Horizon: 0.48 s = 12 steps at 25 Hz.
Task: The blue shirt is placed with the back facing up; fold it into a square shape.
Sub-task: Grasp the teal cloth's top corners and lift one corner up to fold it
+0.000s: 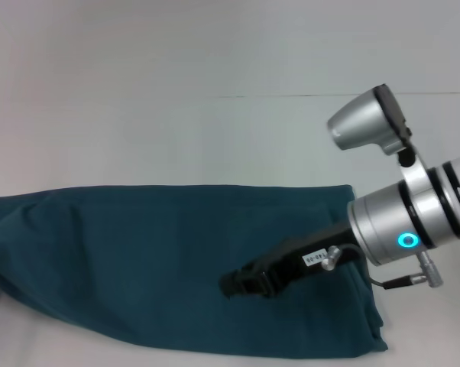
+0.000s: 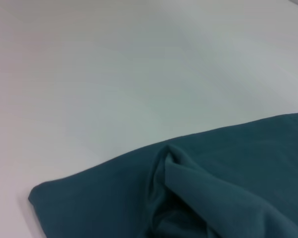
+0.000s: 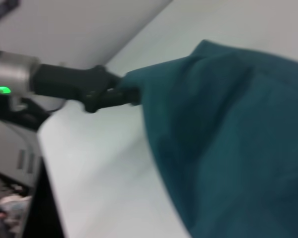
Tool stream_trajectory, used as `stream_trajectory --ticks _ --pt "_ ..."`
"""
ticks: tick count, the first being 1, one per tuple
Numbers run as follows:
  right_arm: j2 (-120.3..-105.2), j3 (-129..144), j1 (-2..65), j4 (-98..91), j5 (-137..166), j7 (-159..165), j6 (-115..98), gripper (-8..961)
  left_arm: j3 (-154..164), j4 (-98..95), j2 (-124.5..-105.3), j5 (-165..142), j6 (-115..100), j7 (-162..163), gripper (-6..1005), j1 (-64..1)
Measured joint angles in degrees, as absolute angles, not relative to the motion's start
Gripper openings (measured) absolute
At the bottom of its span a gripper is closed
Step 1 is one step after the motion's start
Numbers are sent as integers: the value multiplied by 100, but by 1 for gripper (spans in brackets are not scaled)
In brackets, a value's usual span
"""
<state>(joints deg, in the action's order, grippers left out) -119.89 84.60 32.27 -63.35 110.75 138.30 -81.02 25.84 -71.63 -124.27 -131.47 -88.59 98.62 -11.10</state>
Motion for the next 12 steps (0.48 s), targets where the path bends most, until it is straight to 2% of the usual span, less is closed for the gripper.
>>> stream_trajectory --ticks 5,12 --pt "-11988 8273 3419 -5868 11042 13820 -8328 36 2583 -7138 -12427 -13146 -8770 9878 28 -1209" --pt "-12021 8287 4150 -4523 11043 13370 -7934 35 2608 -7130 -12428 -12923 -8807 9886 29 -1274"
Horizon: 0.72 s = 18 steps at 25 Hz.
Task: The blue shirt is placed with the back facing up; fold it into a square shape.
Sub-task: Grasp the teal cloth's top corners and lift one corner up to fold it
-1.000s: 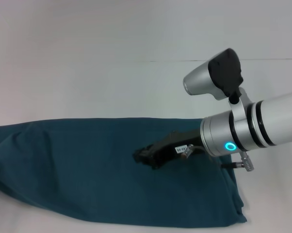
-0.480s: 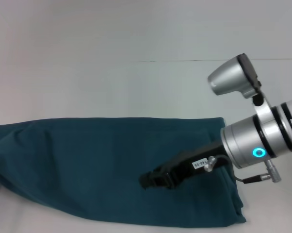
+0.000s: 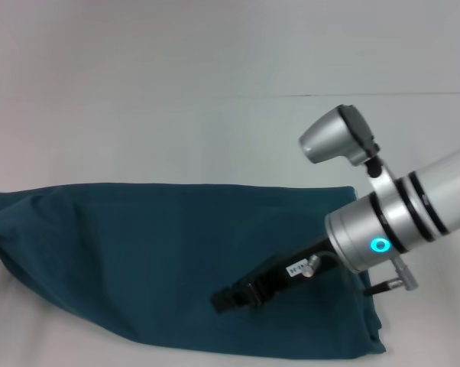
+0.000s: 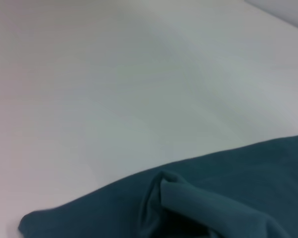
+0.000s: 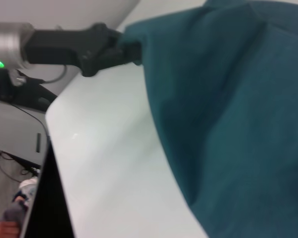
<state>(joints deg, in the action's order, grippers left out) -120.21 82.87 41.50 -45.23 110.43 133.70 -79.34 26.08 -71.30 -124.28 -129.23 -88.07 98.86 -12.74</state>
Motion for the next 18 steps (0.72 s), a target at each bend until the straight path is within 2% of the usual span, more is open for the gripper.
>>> stream_trajectory --ticks 7,18 --pt "-12053 8312 4707 -3390 10781 12769 -7387 35 2618 -7109 -12435 -12864 -8834 9880 28 -1257" --pt "-12087 8452 4920 -2694 10297 12304 -7210 35 2622 -7060 -12433 -12462 -9015 9871 29 -1231"
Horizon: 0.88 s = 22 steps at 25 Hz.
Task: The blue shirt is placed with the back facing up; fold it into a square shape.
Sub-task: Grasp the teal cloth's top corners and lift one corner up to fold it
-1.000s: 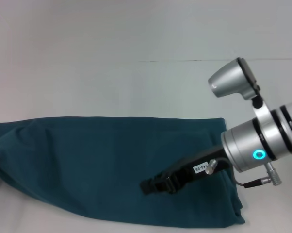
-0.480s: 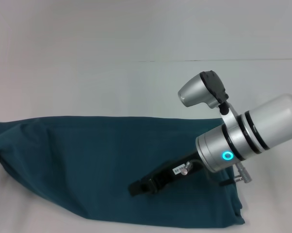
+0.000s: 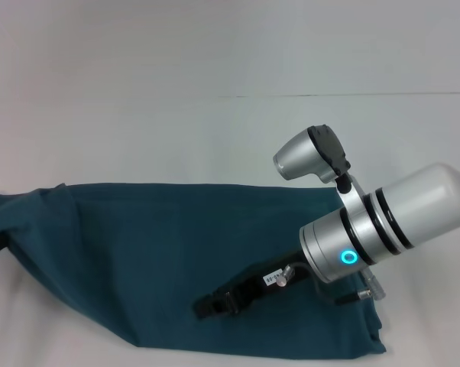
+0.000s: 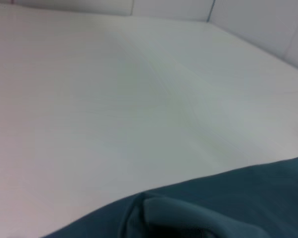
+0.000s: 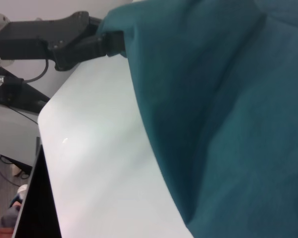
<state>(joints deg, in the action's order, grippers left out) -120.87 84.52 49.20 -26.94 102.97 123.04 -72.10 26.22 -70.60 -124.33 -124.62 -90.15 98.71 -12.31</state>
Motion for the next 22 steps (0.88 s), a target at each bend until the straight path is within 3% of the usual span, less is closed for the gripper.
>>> stream_trajectory --ticks 22 --pt "-12103 9238 4891 -2207 9281 11822 -6499 34 2636 -7284 -12447 -11161 -10206 9915 29 -1347"
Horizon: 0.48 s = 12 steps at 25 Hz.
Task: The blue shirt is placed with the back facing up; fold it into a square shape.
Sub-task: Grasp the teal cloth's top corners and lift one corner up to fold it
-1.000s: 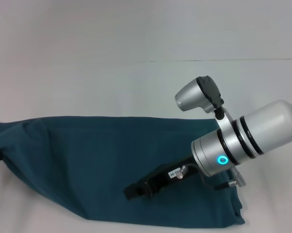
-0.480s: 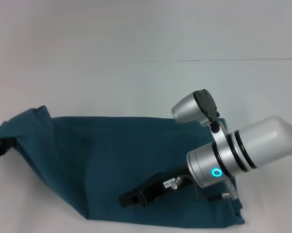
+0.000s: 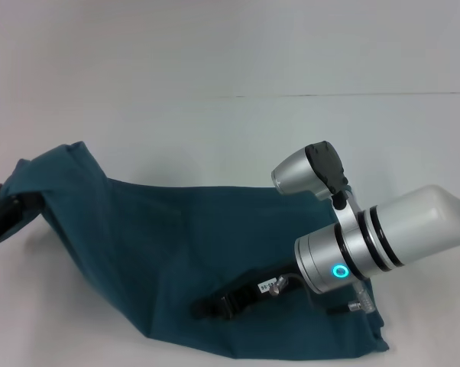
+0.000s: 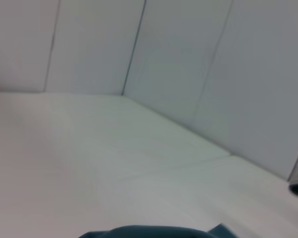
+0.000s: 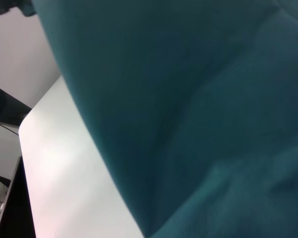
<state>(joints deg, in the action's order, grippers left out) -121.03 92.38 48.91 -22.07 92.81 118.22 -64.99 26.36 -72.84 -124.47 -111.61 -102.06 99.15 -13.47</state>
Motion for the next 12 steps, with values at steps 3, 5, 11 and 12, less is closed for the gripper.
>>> stream_trajectory --ticks 3,5,11,12 --pt "-12103 9236 4891 -2195 9217 11763 -6490 33 2639 -7247 -12445 -10964 -10343 9929 28 -1365" --pt "-12103 9235 4892 -2170 9150 11699 -6484 33 2658 -7220 -12442 -10887 -10422 9930 28 -1390" --pt "-12102 9237 4886 -2107 9053 11581 -6446 33 2954 -7132 -12450 -10714 -10470 9931 28 -1475" --pt "-12103 9237 4885 -2091 9039 11566 -6447 33 3011 -7083 -12450 -10667 -10459 9932 29 -1513"
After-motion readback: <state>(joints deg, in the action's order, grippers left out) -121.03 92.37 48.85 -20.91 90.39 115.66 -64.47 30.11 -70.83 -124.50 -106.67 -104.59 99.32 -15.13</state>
